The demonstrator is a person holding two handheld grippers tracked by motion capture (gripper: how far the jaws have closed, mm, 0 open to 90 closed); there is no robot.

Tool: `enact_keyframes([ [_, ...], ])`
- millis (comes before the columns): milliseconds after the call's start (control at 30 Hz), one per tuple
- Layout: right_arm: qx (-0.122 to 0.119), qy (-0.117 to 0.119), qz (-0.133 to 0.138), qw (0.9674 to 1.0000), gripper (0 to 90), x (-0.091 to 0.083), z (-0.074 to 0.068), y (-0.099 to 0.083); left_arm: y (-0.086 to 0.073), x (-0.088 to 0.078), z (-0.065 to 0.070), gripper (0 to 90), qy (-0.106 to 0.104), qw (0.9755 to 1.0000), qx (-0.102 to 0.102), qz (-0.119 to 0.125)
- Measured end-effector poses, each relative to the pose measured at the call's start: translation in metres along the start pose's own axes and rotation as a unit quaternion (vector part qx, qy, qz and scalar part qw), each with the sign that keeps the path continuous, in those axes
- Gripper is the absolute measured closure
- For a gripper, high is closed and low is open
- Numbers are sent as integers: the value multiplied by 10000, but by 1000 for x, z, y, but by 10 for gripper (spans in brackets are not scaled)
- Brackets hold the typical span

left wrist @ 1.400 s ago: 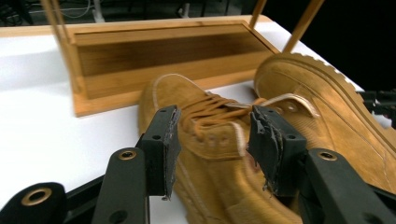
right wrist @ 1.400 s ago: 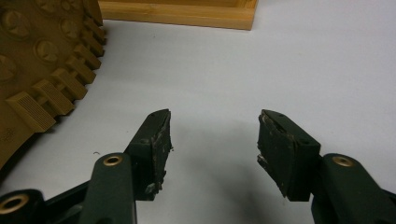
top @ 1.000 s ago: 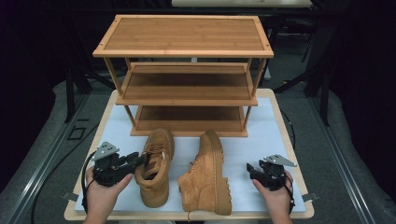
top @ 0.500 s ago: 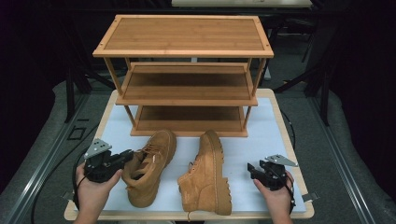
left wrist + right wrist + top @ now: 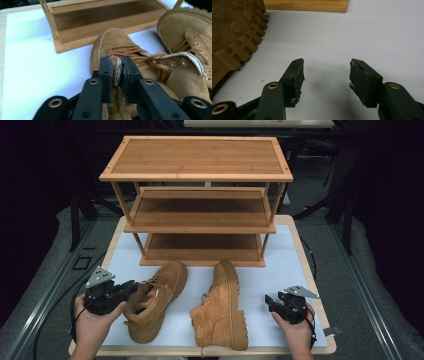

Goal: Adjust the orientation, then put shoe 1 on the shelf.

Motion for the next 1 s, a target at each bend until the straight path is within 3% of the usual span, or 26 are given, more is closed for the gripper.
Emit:
enact_keyframes([
  [100,8,-4,6,10000,443,0,0,0,8,-2,-2,732,-99,9996,53,-252],
  [200,7,-14,-33,10000,443,0,0,0,16,-2,-5,669,-214,9968,145,-750],
  [300,18,9,-26,10000,443,0,0,0,26,0,-8,629,-260,9893,309,-1402],
  [433,24,20,-41,10000,444,0,0,0,41,3,-9,610,-130,9789,566,-1957],
  [467,33,17,-54,10000,444,0,0,0,44,4,-8,610,-151,9754,636,-2103],
  [567,40,19,-35,10000,443,0,0,0,51,9,-4,631,-178,9616,789,-2623],
  [700,68,56,-51,9999,443,1,1,-1,54,16,3,696,-124,9425,736,-3257],
  [733,70,63,-74,9999,443,1,1,-1,55,19,4,686,-109,9341,803,-3476],
  [767,70,63,-74,9999,443,1,1,-1,55,21,4,686,-122,9302,805,-3578],
  [800,71,67,-89,9999,443,1,2,-1,54,25,5,681,-134,9222,706,-3800],
  [833,71,67,-89,9999,443,1,2,-1,54,25,5,683,-134,9222,706,-3800],
  [900,84,71,-78,9999,443,1,2,-1,55,28,4,688,-140,9172,677,-3924],
  [1000,80,72,-85,9999,443,2,3,-2,56,31,2,699,-179,9120,562,-4060],
])
Point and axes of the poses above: each handheld gripper's, and its own axes: x roughly forward along the jaws, y roughly out of its top, z roughly to its right, the point moved 2 cm from there along x, roughly forward along the jaws, and after that the axes turned 10 degrees about y, right-handed, at the moved point
